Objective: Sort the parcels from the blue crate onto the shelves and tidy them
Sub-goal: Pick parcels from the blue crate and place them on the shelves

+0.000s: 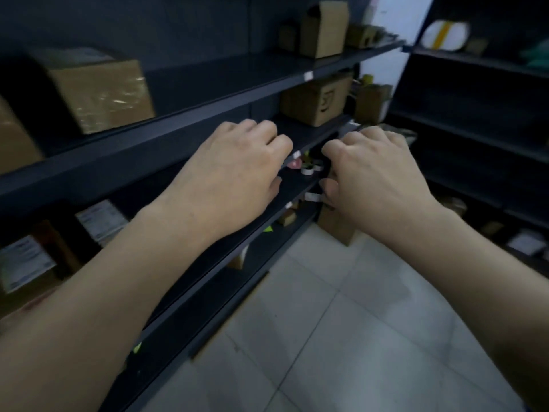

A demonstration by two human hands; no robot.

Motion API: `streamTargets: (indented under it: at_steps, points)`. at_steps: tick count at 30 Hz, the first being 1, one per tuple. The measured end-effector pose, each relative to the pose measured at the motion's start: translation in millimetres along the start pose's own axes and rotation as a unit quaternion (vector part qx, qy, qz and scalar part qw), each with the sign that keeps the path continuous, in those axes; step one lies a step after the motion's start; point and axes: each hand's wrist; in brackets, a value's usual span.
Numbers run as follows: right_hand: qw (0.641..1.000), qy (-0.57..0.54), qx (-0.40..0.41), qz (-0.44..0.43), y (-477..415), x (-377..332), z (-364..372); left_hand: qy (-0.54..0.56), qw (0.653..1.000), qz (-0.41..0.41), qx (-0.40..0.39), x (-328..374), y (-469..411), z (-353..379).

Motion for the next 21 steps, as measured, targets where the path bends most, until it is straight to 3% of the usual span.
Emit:
streamTargets:
  at_steps: [9,21]
  points:
    - [0.987,0.051,-0.038,0.146,102.4,126.7,21.3,0.050,0.985,0.161,0.045,134.1,-94.1,28.4]
    - [0.931,0.104,-0.123,0.329,272.0,308.2,51.0,0.137,0.919,0.357,0.093,385.6,-196.4,81.1]
Point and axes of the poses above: each hand's wrist, its own y-axis away from the middle knuckle, its own z-axis out of the palm, x = y × z, and after that the axes turned 12 degrees about y, right-handed
